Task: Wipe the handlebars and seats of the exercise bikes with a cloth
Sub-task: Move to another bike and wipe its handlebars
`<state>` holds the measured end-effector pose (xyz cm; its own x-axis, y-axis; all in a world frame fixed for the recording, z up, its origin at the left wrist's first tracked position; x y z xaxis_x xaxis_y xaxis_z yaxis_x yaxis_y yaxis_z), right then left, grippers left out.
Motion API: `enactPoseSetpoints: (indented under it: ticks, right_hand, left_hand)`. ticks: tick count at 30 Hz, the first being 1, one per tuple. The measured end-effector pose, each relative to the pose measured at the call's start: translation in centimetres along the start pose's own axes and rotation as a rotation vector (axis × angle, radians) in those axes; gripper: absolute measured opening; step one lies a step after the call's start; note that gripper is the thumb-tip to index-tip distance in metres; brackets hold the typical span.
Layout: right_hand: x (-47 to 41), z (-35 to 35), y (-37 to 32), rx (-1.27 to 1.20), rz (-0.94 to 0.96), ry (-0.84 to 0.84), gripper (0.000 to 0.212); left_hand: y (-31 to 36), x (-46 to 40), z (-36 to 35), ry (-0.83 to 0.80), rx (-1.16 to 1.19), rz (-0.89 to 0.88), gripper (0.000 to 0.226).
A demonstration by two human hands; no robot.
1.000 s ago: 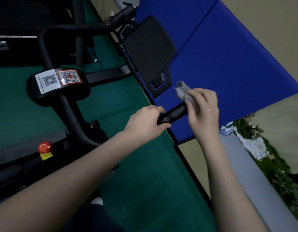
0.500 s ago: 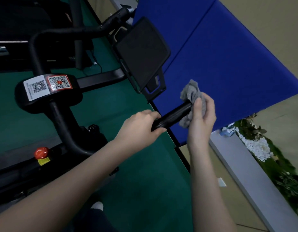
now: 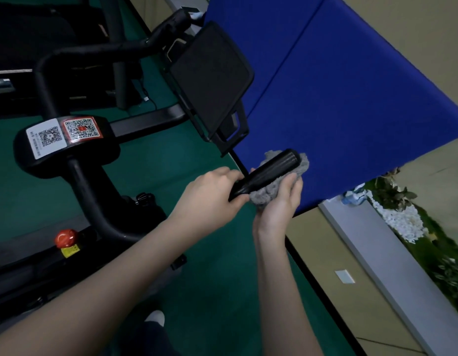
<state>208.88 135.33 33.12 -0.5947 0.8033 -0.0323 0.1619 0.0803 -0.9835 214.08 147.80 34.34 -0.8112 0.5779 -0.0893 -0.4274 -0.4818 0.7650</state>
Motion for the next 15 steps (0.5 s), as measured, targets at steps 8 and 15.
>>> enactPoseSetpoints:
  ticks: [8, 15]
  right_hand:
    - [0.7, 0.5, 1.3, -0.01, -0.094, -0.107, 0.033]
    - [2.7, 0.4, 2.8, -0.004, -0.175, -0.093, 0.056]
  left_hand:
    - [-0.4, -0.1, 0.4, -0.067, 0.105, 0.019, 0.039]
    - [-1.8, 1.3, 1.5, -0.206, 0.033, -0.01, 0.056]
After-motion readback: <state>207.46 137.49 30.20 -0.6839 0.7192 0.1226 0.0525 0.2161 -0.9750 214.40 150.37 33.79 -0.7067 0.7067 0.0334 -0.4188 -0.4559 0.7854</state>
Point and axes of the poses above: each hand's wrist, its own x-axis away from the middle knuckle, its own z-axis out of the back of the hand, y = z × x, the point moved 5 cm from there along -x, towards the middle knuckle, and after that the axes turned 4 degrees about x, right-handed, at the moved point
